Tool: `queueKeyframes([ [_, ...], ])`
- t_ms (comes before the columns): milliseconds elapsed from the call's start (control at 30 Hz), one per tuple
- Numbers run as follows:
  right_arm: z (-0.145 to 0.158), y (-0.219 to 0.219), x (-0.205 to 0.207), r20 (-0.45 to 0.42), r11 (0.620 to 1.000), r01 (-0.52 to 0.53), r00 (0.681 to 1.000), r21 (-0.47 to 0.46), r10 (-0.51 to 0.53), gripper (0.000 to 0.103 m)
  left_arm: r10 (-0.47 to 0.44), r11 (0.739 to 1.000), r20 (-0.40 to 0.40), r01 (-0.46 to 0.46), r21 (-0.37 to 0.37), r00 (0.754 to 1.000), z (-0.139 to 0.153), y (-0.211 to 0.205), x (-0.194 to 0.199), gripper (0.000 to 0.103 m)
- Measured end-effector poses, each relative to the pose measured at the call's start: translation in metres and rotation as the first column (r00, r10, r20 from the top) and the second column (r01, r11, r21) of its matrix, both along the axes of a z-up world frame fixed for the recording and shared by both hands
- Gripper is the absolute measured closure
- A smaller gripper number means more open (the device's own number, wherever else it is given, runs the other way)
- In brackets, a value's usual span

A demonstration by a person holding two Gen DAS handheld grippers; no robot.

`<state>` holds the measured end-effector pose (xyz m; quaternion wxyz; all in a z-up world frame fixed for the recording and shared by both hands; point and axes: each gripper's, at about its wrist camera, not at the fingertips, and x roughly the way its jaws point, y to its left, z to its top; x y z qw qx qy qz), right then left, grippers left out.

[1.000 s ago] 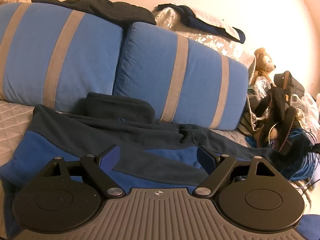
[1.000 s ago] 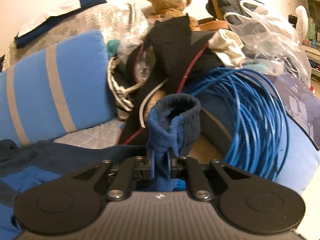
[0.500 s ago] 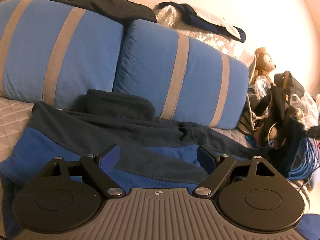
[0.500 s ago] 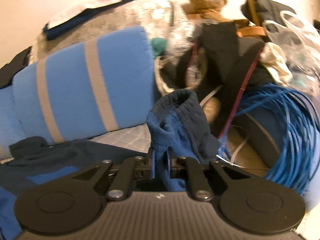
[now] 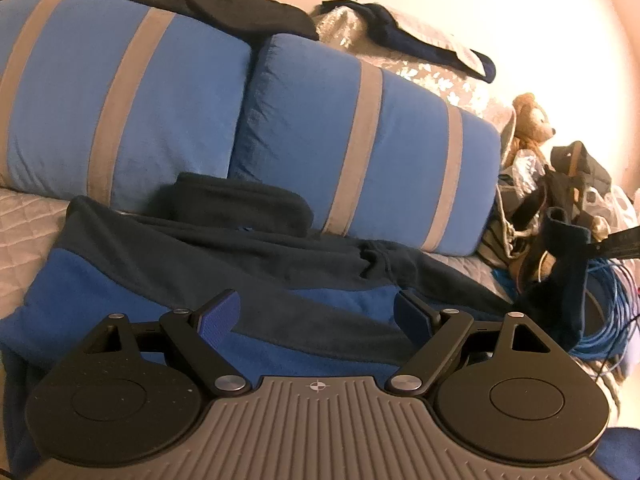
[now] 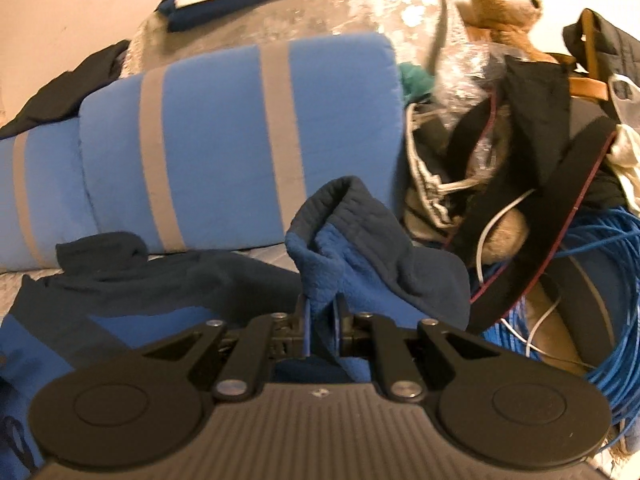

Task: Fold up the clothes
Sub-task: 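Pull the held sleeve cuff toward the hoodie body with the right gripper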

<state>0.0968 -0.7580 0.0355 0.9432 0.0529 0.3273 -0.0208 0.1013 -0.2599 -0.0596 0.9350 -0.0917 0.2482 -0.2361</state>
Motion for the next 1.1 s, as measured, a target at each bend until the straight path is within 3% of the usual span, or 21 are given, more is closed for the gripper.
queueKeyframes([
  [267,0.007,0.026,0.007,0.03,0.997,-0.069,0.997,0.015,0.069,0.093,0.023,0.999,-0.01,-0.023,-0.025,1.0,0.008,0.004,0.0,0.018],
  [433,0.006,0.039,0.01,0.039,0.994,-0.097,0.995,0.048,0.095,0.093,0.03,1.0,-0.006,-0.03,-0.004,1.0,0.04,-0.009,-0.008,0.018],
  [533,0.006,0.053,0.01,0.041,0.992,-0.121,0.992,0.041,0.119,0.093,0.01,0.999,-0.049,-0.012,-0.044,0.999,0.051,-0.02,-0.003,0.018],
  [700,0.005,0.077,0.009,0.042,0.987,-0.161,0.986,0.025,0.16,0.093,-0.049,0.997,-0.03,0.047,-0.069,0.998,0.024,-0.037,0.005,0.018],
  [867,-0.005,0.099,0.007,0.03,0.98,-0.2,0.979,0.005,0.2,0.093,0.025,0.998,-0.079,-0.029,-0.056,0.997,0.003,-0.03,0.01,0.018],
  [1100,-0.015,0.13,0.005,0.04,0.972,-0.232,0.972,-0.032,0.234,0.094,0.039,0.992,-0.094,-0.05,-0.119,0.995,0.003,-0.018,0.011,0.018],
])
